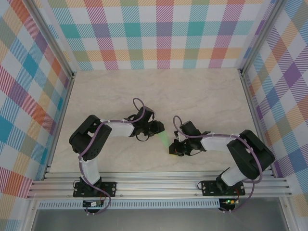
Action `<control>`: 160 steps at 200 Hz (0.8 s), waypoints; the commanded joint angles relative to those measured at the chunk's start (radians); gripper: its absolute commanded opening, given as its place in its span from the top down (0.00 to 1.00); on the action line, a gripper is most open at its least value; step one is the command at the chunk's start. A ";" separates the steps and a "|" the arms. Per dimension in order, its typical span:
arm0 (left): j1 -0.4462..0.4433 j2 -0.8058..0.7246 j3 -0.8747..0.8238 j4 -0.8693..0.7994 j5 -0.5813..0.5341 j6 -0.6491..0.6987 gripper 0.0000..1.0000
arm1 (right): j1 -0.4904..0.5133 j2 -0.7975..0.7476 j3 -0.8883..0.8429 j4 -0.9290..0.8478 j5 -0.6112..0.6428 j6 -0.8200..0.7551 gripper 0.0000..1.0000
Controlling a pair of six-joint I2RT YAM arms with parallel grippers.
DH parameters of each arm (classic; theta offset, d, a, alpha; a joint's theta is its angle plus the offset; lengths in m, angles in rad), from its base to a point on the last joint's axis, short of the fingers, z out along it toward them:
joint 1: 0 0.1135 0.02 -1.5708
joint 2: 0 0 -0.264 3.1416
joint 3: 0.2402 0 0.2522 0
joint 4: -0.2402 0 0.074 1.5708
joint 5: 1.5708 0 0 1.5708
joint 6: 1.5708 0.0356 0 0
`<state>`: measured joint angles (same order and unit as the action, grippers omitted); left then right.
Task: Fold a paper plane with a square sheet of paper (pick it up from the middle)
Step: Fold the wing for the fifth time at the center of the table.
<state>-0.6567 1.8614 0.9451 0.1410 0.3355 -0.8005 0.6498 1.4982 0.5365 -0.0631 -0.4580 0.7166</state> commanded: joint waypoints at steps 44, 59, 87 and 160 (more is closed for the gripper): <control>-0.004 -0.039 0.078 -0.139 -0.067 0.016 0.61 | 0.005 -0.202 0.025 -0.248 0.253 -0.051 0.81; -0.011 -0.061 0.120 -0.201 -0.088 0.026 0.56 | -0.002 -0.236 0.040 -0.282 0.324 -0.054 0.73; -0.032 -0.119 0.206 -0.402 -0.209 0.028 0.41 | -0.048 -0.249 0.050 -0.285 0.363 -0.057 0.66; -0.153 -0.079 0.465 -0.908 -0.508 -0.072 0.24 | -0.170 -0.189 0.052 -0.187 0.242 -0.074 0.60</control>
<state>-0.7685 1.7229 1.3327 -0.5354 -0.0631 -0.8368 0.4896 1.2911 0.5663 -0.2840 -0.1658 0.6647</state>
